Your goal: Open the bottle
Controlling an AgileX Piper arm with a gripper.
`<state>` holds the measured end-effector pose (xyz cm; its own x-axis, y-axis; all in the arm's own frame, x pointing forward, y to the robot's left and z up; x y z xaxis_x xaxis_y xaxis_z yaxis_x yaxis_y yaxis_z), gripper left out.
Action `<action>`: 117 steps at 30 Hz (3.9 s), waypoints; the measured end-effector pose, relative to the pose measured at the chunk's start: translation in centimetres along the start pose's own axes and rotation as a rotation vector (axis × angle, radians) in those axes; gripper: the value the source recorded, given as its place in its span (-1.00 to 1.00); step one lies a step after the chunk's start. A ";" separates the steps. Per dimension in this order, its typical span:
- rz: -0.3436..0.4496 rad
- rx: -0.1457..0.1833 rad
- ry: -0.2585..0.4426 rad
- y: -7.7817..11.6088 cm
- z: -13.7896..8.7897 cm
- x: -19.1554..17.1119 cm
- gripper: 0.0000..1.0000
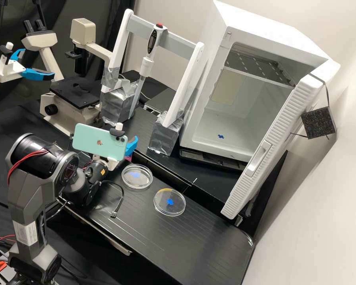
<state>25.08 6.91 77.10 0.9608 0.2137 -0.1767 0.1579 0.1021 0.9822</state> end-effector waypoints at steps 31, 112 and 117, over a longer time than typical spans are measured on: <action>-0.016 -0.012 0.015 0.0 -0.3 -0.2 -1.00; -0.036 0.031 0.080 -1.3 0.0 -7.9 1.00; 0.018 0.017 0.110 -0.2 -0.5 -8.4 1.00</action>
<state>16.90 5.57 78.33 0.9329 0.3208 -0.1638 0.1453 0.0809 0.9861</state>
